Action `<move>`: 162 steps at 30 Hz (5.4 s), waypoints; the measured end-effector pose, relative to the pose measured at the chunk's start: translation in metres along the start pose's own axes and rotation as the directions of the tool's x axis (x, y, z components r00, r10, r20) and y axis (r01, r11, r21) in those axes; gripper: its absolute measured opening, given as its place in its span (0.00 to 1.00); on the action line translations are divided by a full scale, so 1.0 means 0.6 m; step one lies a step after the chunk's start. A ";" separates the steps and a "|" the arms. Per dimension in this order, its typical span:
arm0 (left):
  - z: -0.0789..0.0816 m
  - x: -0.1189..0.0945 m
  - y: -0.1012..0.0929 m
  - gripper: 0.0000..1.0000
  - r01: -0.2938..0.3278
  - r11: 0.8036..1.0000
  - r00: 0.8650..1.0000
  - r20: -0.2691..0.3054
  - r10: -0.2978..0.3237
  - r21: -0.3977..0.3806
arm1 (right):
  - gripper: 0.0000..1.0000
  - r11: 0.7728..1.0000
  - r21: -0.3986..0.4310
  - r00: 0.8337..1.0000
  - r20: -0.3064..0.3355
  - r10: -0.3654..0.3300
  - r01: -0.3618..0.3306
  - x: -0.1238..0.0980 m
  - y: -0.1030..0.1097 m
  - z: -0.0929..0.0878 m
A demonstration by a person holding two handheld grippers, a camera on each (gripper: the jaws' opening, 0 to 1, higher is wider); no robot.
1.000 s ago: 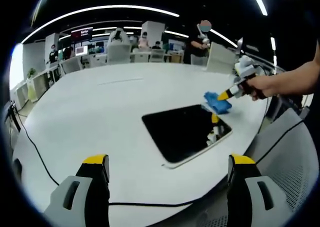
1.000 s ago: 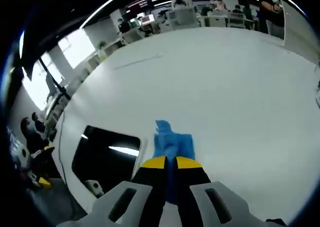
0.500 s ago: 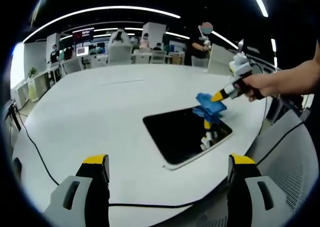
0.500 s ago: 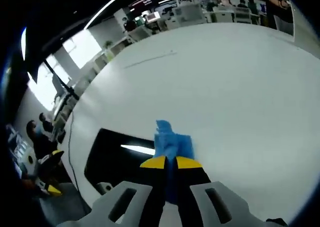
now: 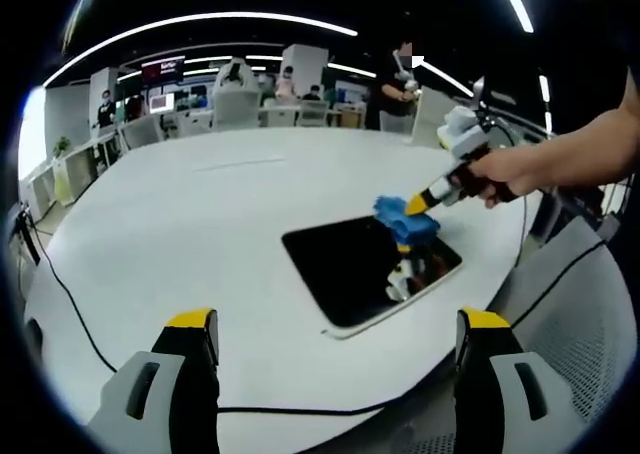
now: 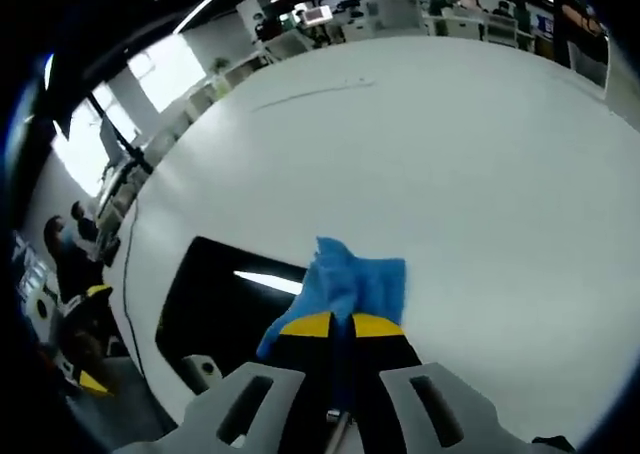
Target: Wipe the mirror surface with the cleaning cloth until all visible marks leave the cleaned area.
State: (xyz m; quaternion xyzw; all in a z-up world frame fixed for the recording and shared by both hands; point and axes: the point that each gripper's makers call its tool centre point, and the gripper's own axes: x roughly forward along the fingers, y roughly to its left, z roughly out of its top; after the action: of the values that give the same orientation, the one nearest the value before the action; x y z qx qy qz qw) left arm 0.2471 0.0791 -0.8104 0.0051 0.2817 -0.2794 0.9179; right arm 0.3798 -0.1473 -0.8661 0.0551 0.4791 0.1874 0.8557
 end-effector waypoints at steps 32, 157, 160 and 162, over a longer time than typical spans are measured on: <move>-0.001 0.005 -0.007 0.99 -0.001 0.999 1.000 -0.011 0.001 0.039 | 0.00 0.973 -0.230 0.991 -0.131 -0.014 -0.017 0.093 0.179 0.041; 0.010 0.000 -0.022 0.99 0.052 0.999 0.998 0.034 -0.053 0.014 | 0.01 0.987 -0.137 0.995 -0.076 0.069 -0.079 -0.009 0.076 -0.057; 0.014 -0.001 -0.018 0.99 0.039 0.999 0.998 0.048 -0.041 0.031 | 0.01 0.988 -0.136 0.995 -0.079 0.063 -0.074 -0.015 0.064 -0.059; 0.014 -0.001 -0.019 0.99 0.042 0.999 0.998 0.046 -0.043 0.027 | 0.01 0.989 -0.136 0.995 -0.081 0.055 -0.066 -0.018 0.054 -0.060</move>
State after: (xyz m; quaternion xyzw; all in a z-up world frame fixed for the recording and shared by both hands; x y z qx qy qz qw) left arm 0.2451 0.0686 -0.8016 0.0048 0.2566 -0.3025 0.9180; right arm 0.3357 -0.1248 -0.8678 0.0030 0.4956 0.2482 0.8323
